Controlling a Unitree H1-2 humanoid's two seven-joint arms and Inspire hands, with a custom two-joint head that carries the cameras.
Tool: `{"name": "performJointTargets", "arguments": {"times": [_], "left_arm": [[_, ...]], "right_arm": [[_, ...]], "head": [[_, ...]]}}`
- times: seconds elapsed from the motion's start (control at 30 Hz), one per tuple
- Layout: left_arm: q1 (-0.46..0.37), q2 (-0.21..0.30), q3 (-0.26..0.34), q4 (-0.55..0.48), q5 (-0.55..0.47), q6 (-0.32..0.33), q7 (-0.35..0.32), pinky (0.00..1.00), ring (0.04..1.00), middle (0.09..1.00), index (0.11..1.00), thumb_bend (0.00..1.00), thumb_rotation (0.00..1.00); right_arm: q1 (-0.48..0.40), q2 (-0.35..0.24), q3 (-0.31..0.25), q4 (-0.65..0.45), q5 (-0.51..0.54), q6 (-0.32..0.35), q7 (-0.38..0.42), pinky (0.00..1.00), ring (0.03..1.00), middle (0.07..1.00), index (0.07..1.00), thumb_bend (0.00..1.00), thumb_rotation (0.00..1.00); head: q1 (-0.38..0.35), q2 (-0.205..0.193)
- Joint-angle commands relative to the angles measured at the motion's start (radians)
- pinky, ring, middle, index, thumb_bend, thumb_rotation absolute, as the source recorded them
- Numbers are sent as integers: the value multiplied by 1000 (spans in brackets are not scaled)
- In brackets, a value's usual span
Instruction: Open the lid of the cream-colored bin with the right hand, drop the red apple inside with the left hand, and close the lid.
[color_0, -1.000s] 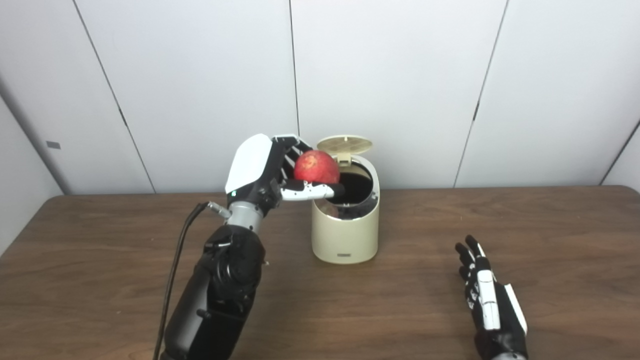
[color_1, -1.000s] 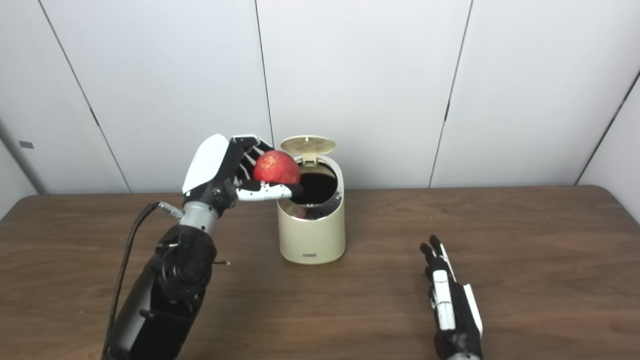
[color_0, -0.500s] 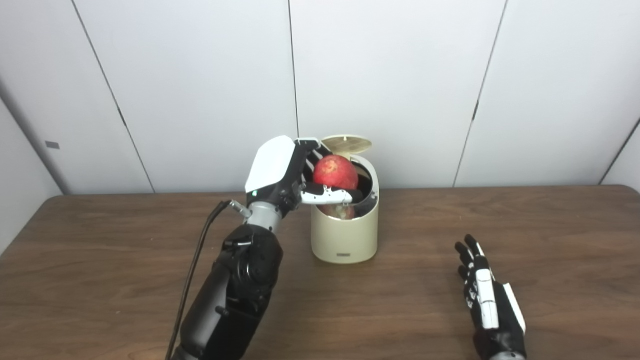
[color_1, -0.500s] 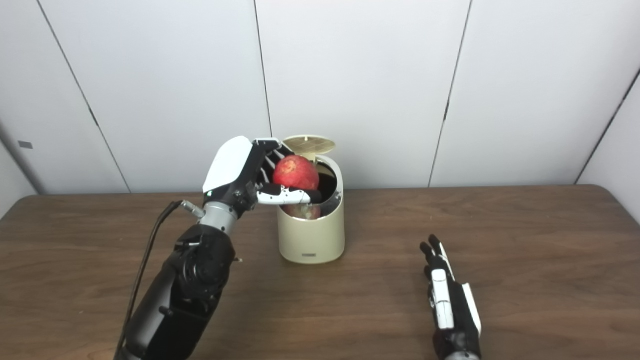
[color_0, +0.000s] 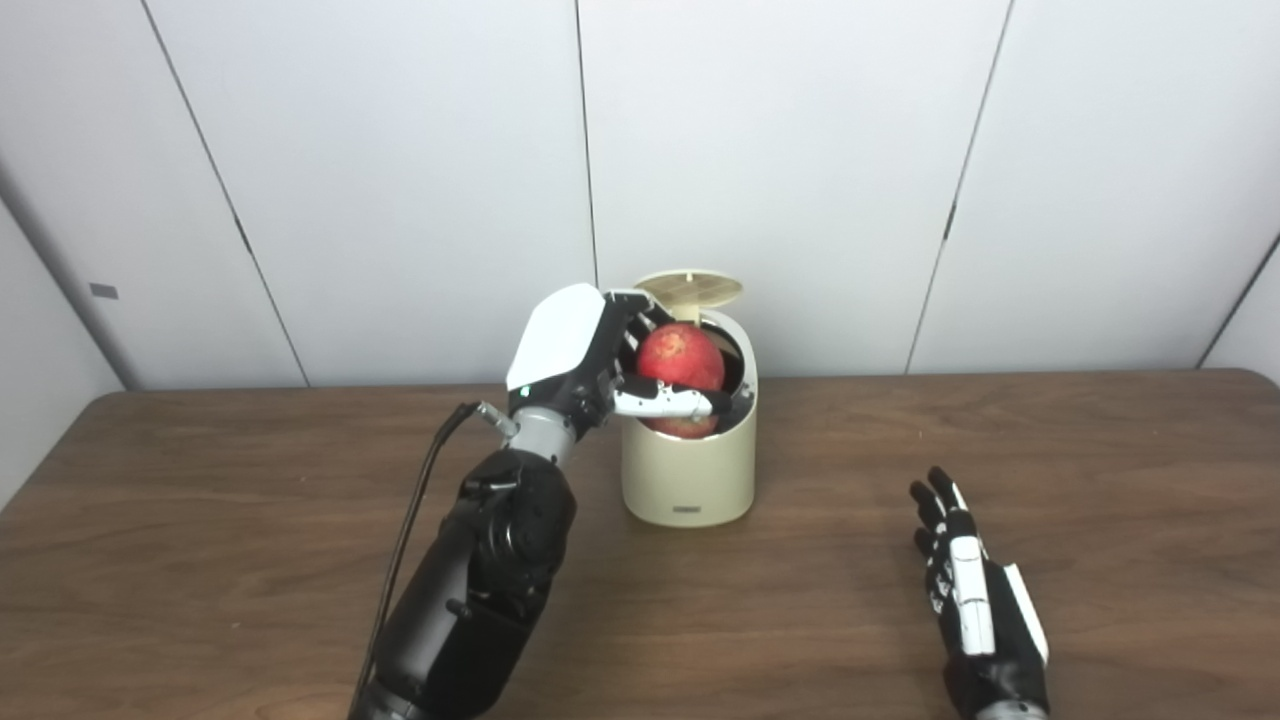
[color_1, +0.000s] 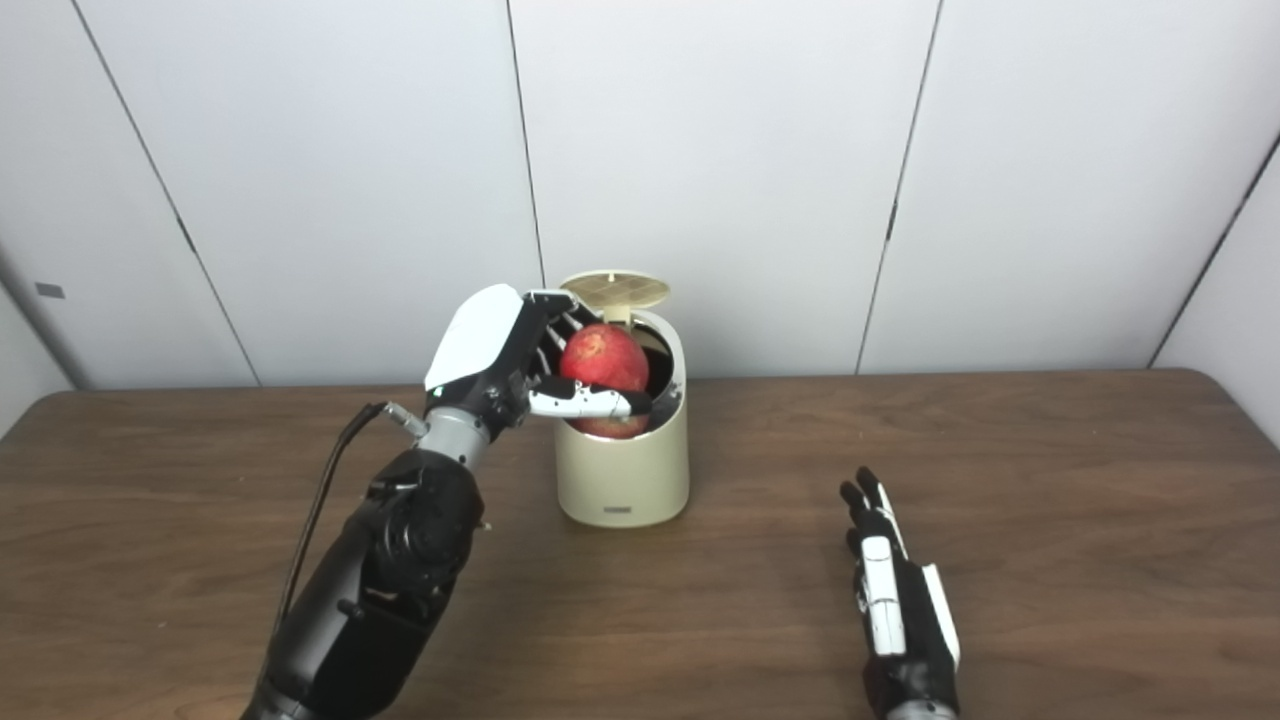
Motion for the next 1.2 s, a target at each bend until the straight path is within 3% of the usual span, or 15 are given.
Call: {"name": "performJointTargets", "arguments": {"times": [0.0,0.53,0.77,0.83,1.17], "left_arm": [[-62,1,1,9,24,-27,44,336,436,524,476,475,0],[-89,-6,-31,136,85,-82,181,287,409,480,538,469,0],[-105,4,-73,240,118,-163,272,289,417,518,549,466,0],[-108,-3,-71,269,110,-181,288,284,429,571,514,462,0],[-107,-25,-63,266,86,-133,234,326,478,591,440,464,0]], "right_arm": [[-20,11,10,0,1,2,9,1000,1000,958,975,520,1000],[-23,14,7,-1,15,-6,10,966,973,938,921,538,977],[-20,-2,10,-2,-3,-32,14,939,964,933,919,522,1000],[-22,-4,7,3,2,-35,15,937,962,929,914,534,1000],[-29,-17,-7,38,29,-83,30,978,969,936,957,519,971]], "head": [[-1,1],[3,-19],[8,-21],[8,-21],[8,-17]]}}
